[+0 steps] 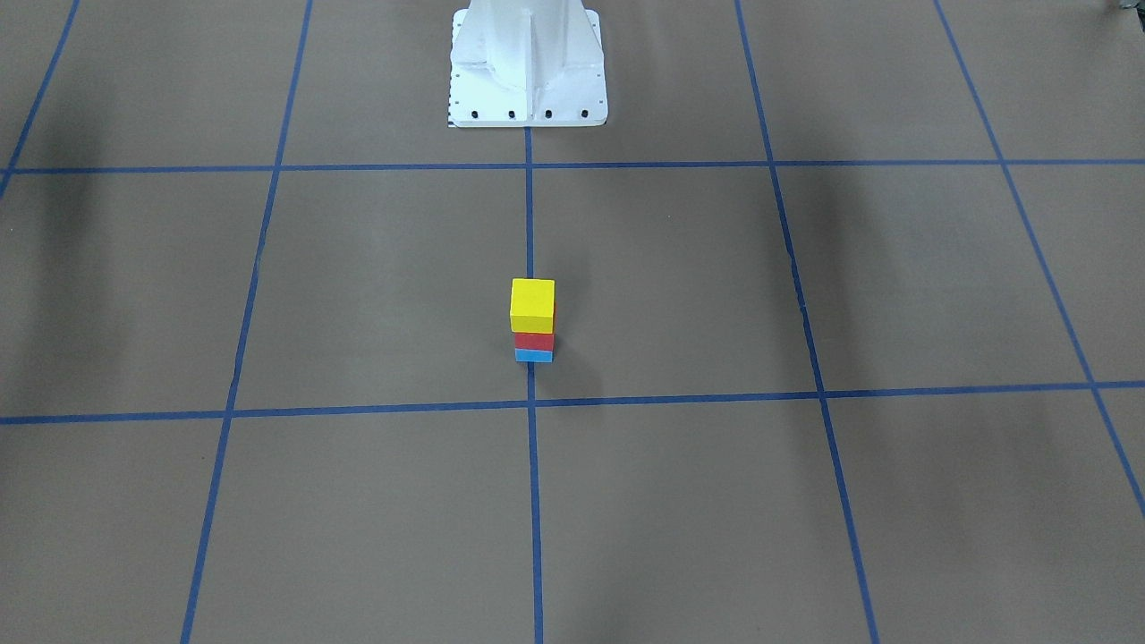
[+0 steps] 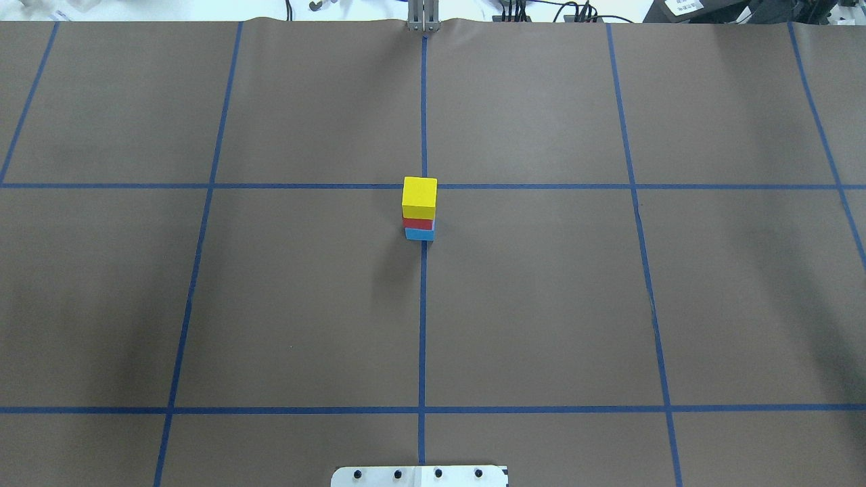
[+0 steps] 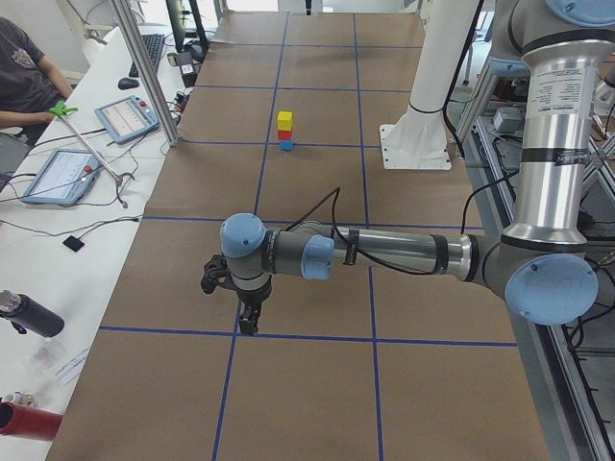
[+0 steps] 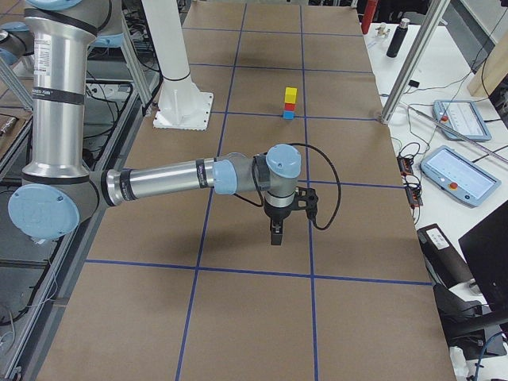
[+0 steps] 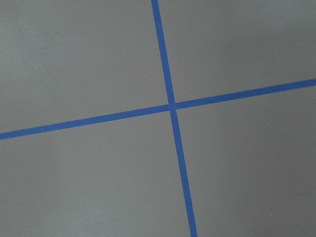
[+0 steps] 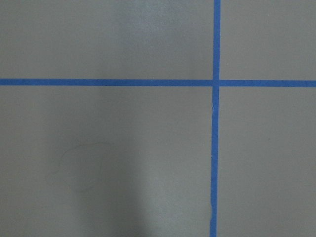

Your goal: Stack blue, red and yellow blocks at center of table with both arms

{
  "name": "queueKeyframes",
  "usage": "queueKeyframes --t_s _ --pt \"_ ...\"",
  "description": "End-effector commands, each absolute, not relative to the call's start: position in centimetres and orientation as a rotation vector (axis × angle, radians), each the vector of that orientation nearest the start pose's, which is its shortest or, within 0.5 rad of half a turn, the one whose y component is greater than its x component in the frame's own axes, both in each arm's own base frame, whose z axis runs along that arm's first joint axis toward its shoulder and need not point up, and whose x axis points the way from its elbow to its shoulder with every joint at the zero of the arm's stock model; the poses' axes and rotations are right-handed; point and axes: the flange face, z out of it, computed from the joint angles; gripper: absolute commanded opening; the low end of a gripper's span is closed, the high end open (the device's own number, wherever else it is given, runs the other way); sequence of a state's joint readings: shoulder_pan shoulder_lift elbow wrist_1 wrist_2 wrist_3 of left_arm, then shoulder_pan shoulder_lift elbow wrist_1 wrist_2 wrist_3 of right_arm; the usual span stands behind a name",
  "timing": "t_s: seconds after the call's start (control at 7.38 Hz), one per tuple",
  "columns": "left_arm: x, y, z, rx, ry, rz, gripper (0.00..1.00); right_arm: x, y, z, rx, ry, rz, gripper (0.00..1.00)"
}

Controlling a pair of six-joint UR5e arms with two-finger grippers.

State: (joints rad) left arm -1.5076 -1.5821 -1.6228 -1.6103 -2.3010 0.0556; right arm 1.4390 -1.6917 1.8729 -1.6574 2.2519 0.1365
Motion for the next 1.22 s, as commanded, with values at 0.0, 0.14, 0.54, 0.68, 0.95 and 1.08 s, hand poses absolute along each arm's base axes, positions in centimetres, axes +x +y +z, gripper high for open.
queueKeyframes --t_s 0.0,0.14,0.54,0.68,0.95,1.08 --pt "-3.5 -50.2 63.5 0.076 0.731 0.142 0.99 2.4 -43.8 58.6 -0.005 -0.686 -0.018 1.00" --pt "-3.6 -50.0 63.3 0.075 0.731 0.139 1.00 2.4 -43.8 58.6 -0.004 -0.688 -0.018 1.00" --pt "-3.9 -50.2 62.8 0.061 0.731 0.100 0.99 2.0 -43.8 59.0 -0.020 -0.723 -0.010 1.00" --pt "-3.9 -50.2 61.9 0.031 0.731 0.081 0.99 2.0 -43.8 58.9 -0.020 -0.723 -0.004 1.00" --pt "-4.0 -49.2 61.3 0.007 0.731 0.073 0.99 2.0 -44.0 58.8 -0.017 -0.725 -0.007 1.00" --pt "-4.0 -49.1 61.8 0.006 0.732 0.076 1.00 2.0 -44.3 58.4 -0.008 -0.725 -0.010 1.00"
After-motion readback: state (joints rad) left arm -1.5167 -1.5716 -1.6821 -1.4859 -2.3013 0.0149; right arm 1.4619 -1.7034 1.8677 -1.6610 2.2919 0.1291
